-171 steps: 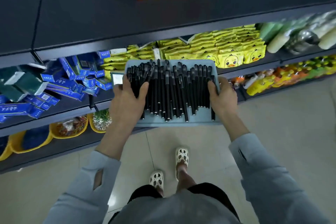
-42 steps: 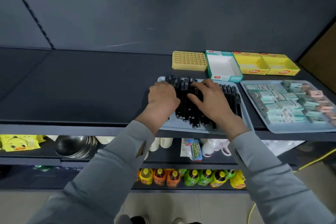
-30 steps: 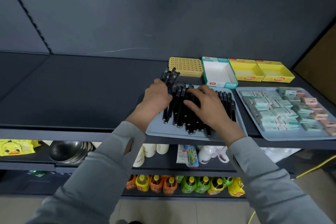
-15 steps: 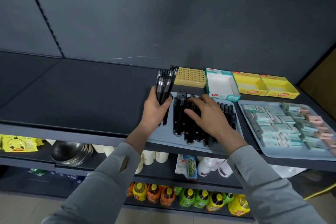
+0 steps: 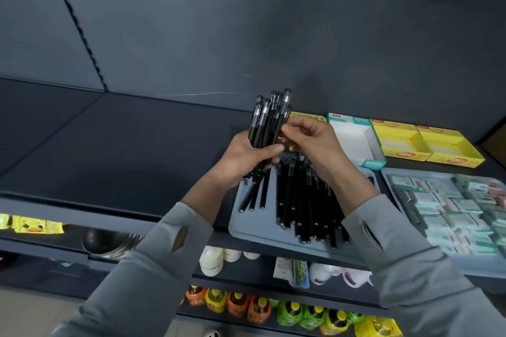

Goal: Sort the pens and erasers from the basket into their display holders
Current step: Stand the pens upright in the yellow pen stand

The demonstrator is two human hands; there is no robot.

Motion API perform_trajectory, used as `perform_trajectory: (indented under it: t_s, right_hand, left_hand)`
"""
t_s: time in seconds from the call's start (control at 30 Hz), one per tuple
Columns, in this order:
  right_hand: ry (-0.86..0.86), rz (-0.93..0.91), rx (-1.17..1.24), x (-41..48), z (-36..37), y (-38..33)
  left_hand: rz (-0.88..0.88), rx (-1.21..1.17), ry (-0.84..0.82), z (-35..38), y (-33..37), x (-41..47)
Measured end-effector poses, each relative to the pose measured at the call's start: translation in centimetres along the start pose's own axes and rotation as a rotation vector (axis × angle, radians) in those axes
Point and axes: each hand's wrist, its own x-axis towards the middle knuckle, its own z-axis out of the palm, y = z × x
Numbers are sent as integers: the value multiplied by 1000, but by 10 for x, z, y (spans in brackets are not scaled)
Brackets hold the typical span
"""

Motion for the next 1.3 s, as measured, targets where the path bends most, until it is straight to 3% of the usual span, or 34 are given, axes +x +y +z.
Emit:
perform_trajectory:
  t_s: [0.17,0.33,0.47,0.77,1.13,1.3]
  right_hand:
    - [28,135,58,27,-3,-2]
    - [222,155,53,62,-21,-3]
    - [351,34,-135,93,-35,-1]
    - [281,-233,-504,149,-30,17]
    - [150,-231,-625,161,-21,30]
    - [328,-284,-603,147,-20,16]
  left_hand:
    - [-148,-137,-99,-4,5,28]
    - [-158,-181,95,-12,0,58]
    - [-141,-119,158,-24,-5,72]
    - [-147,-234,339,-19,-6,85]
    - [-120,-324,297,-6,-5,89]
    - [-117,-334,256,-5,-5,93]
